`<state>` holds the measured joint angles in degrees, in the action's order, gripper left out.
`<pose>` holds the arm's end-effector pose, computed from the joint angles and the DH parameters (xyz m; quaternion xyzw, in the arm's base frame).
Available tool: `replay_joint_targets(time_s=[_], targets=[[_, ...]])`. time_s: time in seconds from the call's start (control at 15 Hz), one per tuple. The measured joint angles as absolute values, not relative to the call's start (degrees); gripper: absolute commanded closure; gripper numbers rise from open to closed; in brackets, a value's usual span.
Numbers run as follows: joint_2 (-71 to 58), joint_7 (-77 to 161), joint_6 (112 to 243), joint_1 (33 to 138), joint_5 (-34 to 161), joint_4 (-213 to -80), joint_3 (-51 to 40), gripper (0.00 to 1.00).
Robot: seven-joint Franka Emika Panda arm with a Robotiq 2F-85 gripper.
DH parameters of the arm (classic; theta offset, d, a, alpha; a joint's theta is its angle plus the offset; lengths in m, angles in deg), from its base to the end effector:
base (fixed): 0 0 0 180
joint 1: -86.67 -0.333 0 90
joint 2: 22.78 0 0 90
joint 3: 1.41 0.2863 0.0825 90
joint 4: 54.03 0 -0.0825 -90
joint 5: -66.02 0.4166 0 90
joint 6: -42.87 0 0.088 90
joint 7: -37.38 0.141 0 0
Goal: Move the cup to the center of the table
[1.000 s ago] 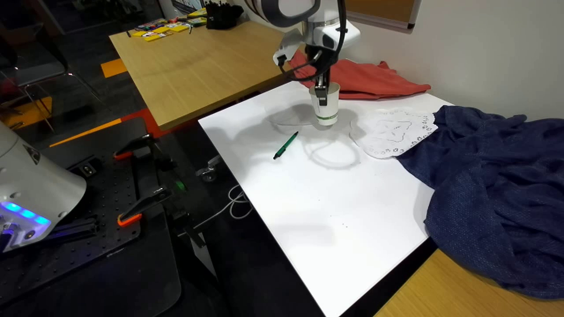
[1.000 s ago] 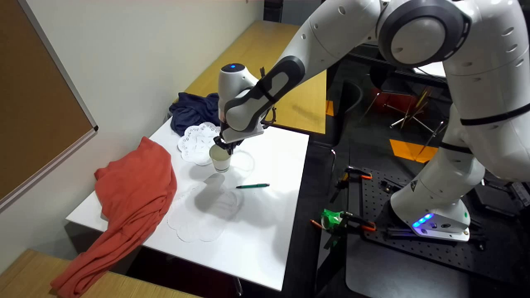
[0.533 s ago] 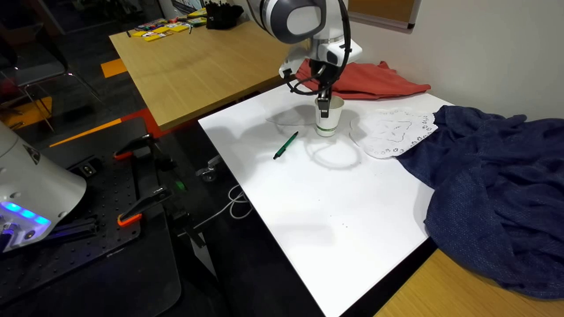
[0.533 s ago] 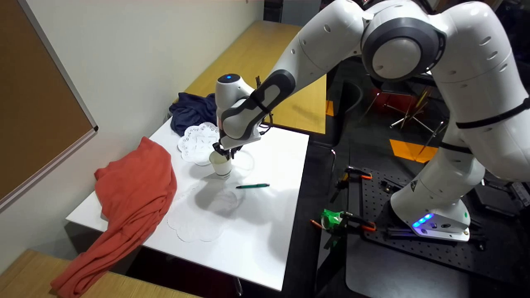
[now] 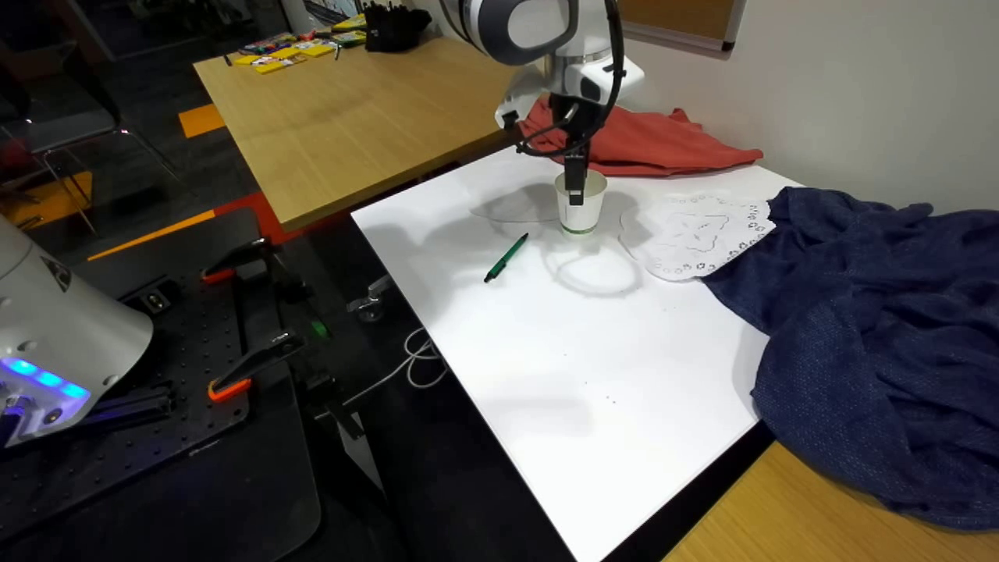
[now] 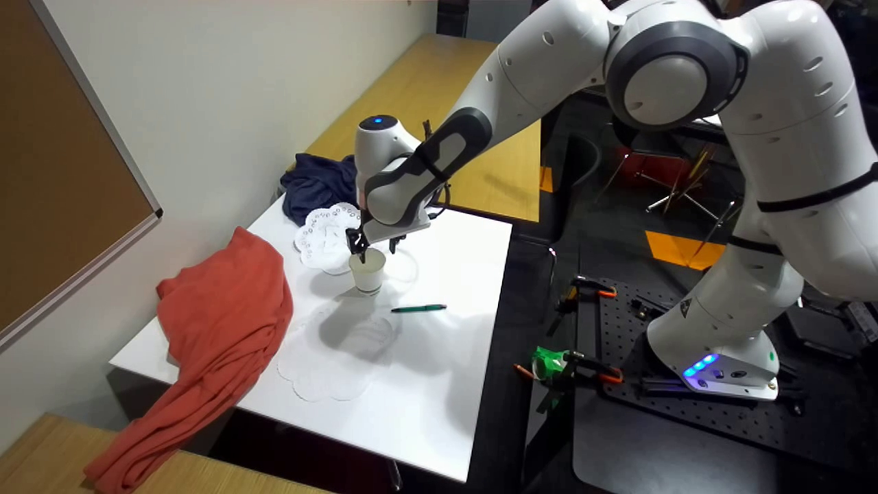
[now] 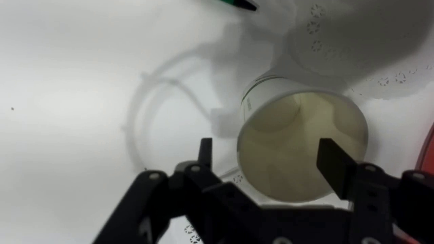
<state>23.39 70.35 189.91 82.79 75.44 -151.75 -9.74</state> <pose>0.6716 -0.0514 0.0529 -0.9317 0.3617 -0.0338 0.0037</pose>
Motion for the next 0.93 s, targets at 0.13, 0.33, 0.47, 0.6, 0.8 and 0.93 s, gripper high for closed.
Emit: replay_joint_targets(time_s=[0.13, 0.33, 0.47, 0.6, 0.8, 0.93], targets=[[21.12, 70.31, 189.91, 82.47, 75.35, -153.72, -9.74, 0.0], [16.05, 70.23, 189.9, 81.87, 75.21, -158.47, -9.75, 0.0], [12.17, 70.13, 189.9, 81.53, 74.98, -162.14, -9.74, 0.0], [8.72, 69.78, 189.9, 81.37, 74.86, -165.36, -9.63, 0.0], [4.79, 68.07, 189.9, 81.37, 74.85, -169.14, -9.31, 0.0], [3.69, 67.98, 189.9, 81.37, 74.84, -170.32, -9.22, 0.0]])
